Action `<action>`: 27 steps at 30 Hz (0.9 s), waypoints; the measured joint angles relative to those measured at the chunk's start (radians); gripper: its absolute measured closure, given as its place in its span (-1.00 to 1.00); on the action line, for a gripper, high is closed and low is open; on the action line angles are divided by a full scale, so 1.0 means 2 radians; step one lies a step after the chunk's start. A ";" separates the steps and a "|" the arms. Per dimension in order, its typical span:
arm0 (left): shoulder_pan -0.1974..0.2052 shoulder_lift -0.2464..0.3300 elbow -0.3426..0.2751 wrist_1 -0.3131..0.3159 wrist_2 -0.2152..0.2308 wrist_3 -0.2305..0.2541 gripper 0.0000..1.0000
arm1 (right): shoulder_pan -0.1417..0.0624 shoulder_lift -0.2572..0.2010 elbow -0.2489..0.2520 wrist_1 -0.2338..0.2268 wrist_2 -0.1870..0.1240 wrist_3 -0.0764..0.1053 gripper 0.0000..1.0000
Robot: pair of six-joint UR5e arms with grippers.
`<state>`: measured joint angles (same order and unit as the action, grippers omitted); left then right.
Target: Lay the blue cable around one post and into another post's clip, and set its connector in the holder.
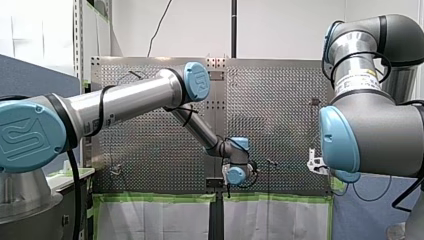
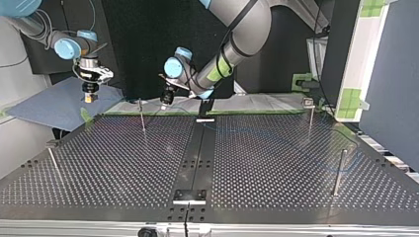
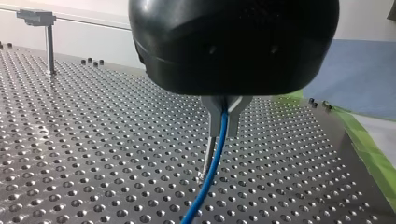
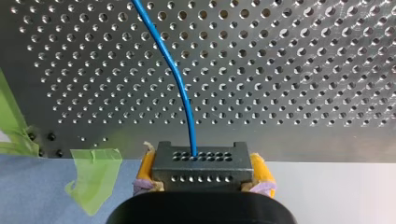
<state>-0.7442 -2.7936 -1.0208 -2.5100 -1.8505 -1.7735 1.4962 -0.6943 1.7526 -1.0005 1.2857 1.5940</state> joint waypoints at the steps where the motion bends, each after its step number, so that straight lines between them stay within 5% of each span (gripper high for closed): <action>1: 0.000 0.000 0.000 0.000 0.000 0.000 1.00 | 0.000 0.000 -0.001 0.000 0.000 0.000 1.00; 27: 0.003 -0.019 0.023 -0.012 0.000 -0.001 1.00 | 0.005 0.001 -0.022 0.005 0.001 0.002 1.00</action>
<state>-0.7388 -2.8309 -0.9751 -2.5344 -1.8498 -1.7753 1.5053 -0.6914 1.7083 -0.9904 1.2887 1.5971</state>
